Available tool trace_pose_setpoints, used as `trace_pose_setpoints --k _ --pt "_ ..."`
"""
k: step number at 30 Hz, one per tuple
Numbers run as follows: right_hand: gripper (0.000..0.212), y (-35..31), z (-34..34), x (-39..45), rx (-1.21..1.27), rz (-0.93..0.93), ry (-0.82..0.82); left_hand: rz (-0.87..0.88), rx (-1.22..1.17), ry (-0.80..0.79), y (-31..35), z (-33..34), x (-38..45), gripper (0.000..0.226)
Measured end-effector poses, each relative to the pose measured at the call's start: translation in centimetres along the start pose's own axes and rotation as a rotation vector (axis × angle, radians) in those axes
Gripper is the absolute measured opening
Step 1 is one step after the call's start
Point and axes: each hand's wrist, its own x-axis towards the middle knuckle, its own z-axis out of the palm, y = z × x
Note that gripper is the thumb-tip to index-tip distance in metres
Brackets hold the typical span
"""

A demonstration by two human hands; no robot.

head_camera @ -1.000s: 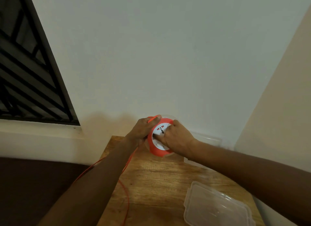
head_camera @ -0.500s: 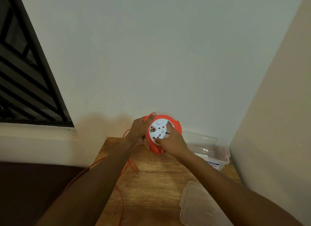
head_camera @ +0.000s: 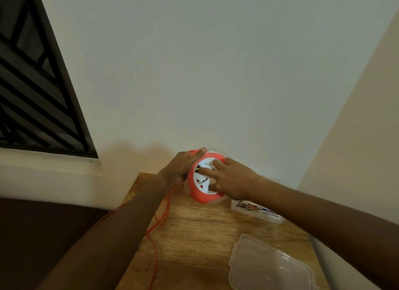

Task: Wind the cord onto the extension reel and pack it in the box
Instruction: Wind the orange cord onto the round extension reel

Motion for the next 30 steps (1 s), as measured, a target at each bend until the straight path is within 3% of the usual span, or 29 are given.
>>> trace_pose_setpoints --k 6,11,15,25,30 --pt "0.054 -0.8 0.1 0.7 -0.129 0.047 -0.030 0.022 0.094 0.034 0.5 -0.7 0.1 0.033" --pt "0.081 -0.9 0.4 1.8 -0.022 0.260 0.004 0.086 0.107 0.067 0.8 -0.9 0.3 0.035" --pt "0.078 -0.7 0.3 2.6 0.111 0.467 0.038 0.141 0.010 0.166 0.7 -0.5 0.2 0.028" --pt "0.065 -2.4 0.9 3.4 0.746 0.885 0.150 0.169 0.152 0.212 -0.1 0.3 0.7 0.039" --pt "0.059 -2.4 0.9 3.3 1.419 1.059 0.193 0.090 0.145 0.224 -1.2 -0.5 0.6 0.039"
